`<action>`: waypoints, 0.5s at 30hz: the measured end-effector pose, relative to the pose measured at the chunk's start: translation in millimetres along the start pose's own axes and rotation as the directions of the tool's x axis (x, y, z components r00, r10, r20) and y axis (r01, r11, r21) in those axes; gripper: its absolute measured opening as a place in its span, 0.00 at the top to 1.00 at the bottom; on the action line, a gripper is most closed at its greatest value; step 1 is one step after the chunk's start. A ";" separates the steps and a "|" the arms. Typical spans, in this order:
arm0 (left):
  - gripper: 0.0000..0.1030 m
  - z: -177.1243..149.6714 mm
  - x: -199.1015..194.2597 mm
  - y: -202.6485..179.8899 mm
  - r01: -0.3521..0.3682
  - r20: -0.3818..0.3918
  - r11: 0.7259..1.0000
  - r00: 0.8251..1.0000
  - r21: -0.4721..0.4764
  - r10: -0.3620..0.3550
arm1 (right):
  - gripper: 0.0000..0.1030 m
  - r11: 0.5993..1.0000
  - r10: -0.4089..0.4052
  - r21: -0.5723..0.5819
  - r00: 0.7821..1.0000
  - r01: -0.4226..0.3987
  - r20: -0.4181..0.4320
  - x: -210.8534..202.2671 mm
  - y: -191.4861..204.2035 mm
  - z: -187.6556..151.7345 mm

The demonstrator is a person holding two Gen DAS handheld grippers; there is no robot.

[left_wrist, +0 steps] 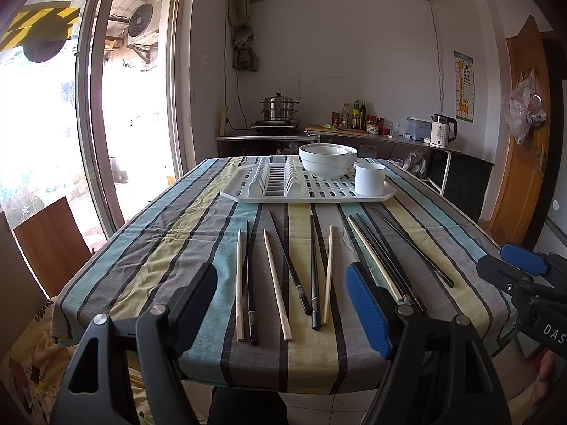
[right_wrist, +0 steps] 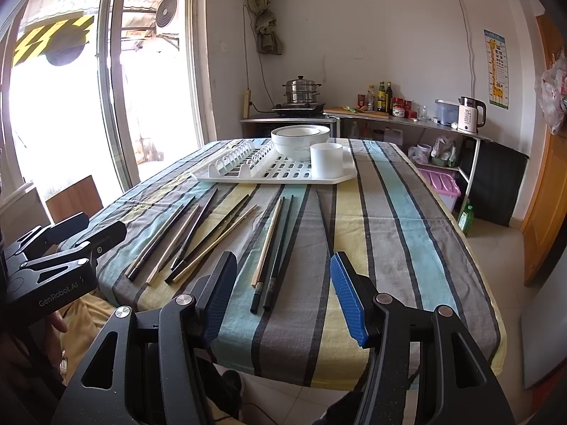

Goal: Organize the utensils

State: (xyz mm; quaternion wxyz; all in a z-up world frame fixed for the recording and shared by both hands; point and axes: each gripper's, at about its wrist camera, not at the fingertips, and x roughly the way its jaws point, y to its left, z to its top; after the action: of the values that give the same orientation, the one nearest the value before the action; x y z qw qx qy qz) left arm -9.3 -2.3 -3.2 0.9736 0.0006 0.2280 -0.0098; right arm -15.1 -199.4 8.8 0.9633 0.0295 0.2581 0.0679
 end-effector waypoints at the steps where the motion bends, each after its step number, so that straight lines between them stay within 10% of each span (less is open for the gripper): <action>1: 0.25 0.1 -0.2 -0.3 -0.001 0.001 1.000 1.000 0.001 0.001 | 0.46 1.000 0.000 0.000 1.000 0.000 0.000 -0.2 0.1 0.1; 15: 0.25 1.5 -2.5 1.3 0.010 0.020 1.000 1.000 -0.003 -0.010 | 0.46 1.000 -0.001 -0.001 1.000 0.001 0.003 -1.5 0.5 0.5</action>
State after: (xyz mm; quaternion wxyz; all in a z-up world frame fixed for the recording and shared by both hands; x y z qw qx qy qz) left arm -10.9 -0.9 -0.8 0.9758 -0.0019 0.2184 -0.0142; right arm -16.2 -199.1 10.0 0.9637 0.0288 0.2568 0.0673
